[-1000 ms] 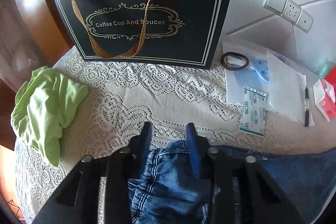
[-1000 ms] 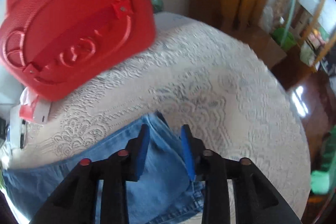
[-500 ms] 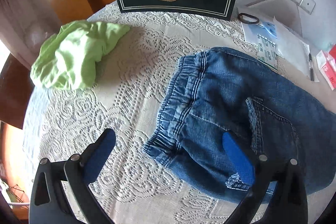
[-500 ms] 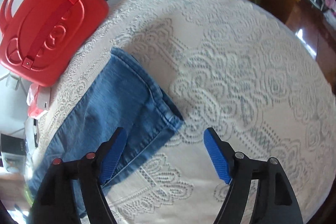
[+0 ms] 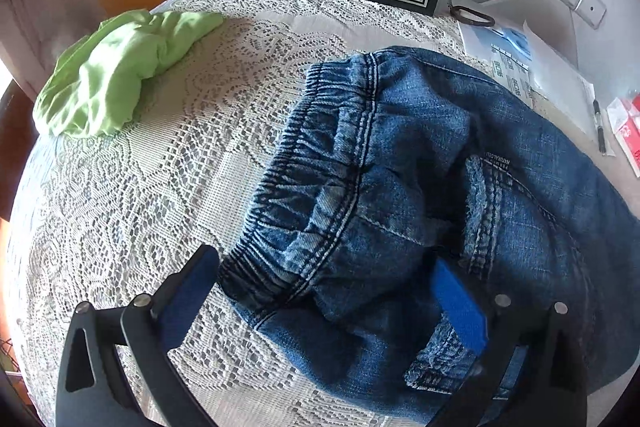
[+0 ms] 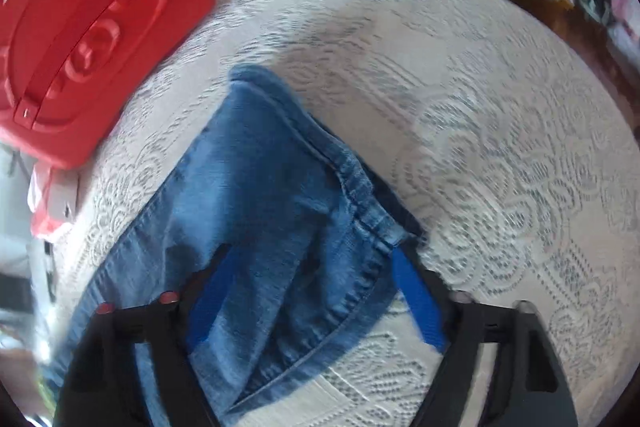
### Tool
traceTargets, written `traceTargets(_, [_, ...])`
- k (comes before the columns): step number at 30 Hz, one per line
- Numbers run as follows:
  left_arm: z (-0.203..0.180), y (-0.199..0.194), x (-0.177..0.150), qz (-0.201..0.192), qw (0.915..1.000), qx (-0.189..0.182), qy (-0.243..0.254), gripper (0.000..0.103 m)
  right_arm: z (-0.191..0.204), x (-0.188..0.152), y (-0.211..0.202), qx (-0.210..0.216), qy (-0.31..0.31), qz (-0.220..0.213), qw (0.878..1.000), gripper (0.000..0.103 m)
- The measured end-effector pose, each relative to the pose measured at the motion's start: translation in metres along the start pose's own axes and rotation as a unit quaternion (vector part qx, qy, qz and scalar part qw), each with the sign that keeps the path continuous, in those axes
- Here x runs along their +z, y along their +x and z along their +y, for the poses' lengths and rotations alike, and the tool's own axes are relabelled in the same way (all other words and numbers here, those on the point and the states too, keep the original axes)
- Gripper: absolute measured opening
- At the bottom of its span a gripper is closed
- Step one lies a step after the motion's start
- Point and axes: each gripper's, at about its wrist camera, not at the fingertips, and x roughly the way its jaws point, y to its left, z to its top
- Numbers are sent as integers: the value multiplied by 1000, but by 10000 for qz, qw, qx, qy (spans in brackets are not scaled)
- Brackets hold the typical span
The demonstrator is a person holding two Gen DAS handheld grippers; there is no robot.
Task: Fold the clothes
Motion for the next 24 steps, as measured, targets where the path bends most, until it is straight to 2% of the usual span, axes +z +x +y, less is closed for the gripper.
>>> traceTargets(2, [0, 0, 0, -25, 10000, -34, -11, 103, 18, -3, 2, -278, -431, -39, 9987, 10])
traceTargets(3, [0, -1, -1, -58, 10000, -26, -46, 102, 22, -4, 3, -395, -532, -67, 9978, 10])
traceTargets(4, [-1, -5, -2, -116, 9999, -13, -103, 93, 25, -5, 3, -501, -626, -93, 9967, 10])
traceTargets(5, [-4, -10, -2, -184, 9997, -10, -149, 74, 26, -6, 2, -538, -671, -106, 9962, 9])
traceTargets(6, [-6, -16, -2, -245, 9995, -62, -179, 64, 27, -7, 1, -566, -716, -125, 9958, 7])
traceTargets(7, [-9, -23, -1, -298, 9992, -174, -191, 40, 28, -9, -5, -531, -753, -190, 9956, 7])
traceTargets(8, [-9, -31, 0, -362, 9988, -254, -224, 36, 28, -10, -13, -481, -780, -265, 9954, 7])
traceTargets(12, [3, -71, 2, -661, 9964, -393, -346, 29, 8, -18, -77, 194, -511, -806, 9952, 6])
traceTargets(13, [9, -84, 0, -734, 9959, -393, -352, 23, 0, -21, -93, 388, -397, -890, 9945, 6])
traceTargets(14, [17, -97, -3, -811, 9955, -357, -349, 8, -11, -26, -106, 597, -283, -898, 9938, 6])
traceTargets(15, [27, -109, -8, -894, 9950, -283, -336, 6, -22, -32, -120, 789, -178, -905, 9926, 6])
traceTargets(17, [49, -130, -18, -988, 9943, -185, -351, 6, -42, -47, -125, 854, -55, -841, 9928, 6])
traceTargets(22, [77, -111, -45, -386, 9976, -517, -250, 6, -88, -78, -107, 870, 350, -509, 9943, 6])
traceTargets(24, [78, -98, -47, -194, 9968, -678, -372, 15, -107, -90, -100, 876, 513, -375, 9941, 7])
